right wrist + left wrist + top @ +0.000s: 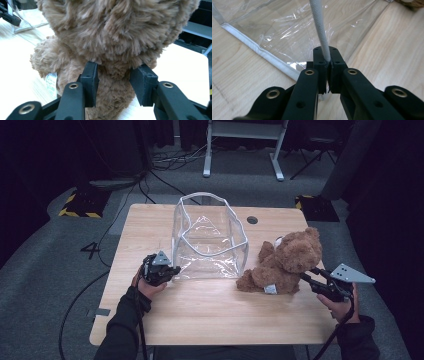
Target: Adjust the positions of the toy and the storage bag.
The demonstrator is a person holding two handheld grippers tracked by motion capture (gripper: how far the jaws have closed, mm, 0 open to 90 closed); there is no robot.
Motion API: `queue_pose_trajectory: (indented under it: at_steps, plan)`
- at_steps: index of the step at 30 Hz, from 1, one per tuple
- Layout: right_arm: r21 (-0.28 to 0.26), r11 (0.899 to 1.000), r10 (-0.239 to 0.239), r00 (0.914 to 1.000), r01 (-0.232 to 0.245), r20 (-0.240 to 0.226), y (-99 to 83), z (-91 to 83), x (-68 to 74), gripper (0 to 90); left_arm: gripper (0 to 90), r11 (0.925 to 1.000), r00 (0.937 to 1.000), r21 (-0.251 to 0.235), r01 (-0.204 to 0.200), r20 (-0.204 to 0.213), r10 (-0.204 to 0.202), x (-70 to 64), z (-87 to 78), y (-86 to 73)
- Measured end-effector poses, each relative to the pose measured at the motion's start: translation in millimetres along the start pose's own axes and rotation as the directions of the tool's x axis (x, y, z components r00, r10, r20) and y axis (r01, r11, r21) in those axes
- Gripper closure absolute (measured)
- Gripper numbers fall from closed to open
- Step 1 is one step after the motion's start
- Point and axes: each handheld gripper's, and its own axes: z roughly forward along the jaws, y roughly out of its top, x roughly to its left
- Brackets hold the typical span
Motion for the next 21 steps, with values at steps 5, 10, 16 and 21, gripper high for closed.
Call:
queue_pose_trajectory:
  at_steps: [5, 10, 16, 21]
  plan:
    - [-0.021, 0.999, 0.027, 0.9994, -0.027, -0.023, 2.4, -1.0, 0.3, 39.4, 86.6, 1.0000, 0.9999, -0.004, -0.002, 0.010, 0.002, -2.3, -7.6, -7.6]
    - [-0.060, 0.997, 0.055, 0.9980, -0.057, -0.030, 9.6, -2.9, 4.8, 23.3, 86.6, 1.0000, 0.9997, 0.004, -0.002, 0.026, 0.001, -2.7, -14.9, -12.1]
    - [-0.088, 0.994, 0.054, 0.9970, -0.059, -0.055, 14.6, -2.8, 1.6, 16.3, 86.5, 0.9995, 0.9968, 0.025, -0.018, 0.078, 0.016, -4.1, -20.5, -18.7]
    - [-0.077, 0.996, 0.041, 0.9951, -0.048, -0.091, 17.3, 4.9, -2.7, 15.2, 86.5, 0.9994, 0.9931, 0.021, -0.027, 0.114, 0.025, -4.7, -24.8, -23.8]
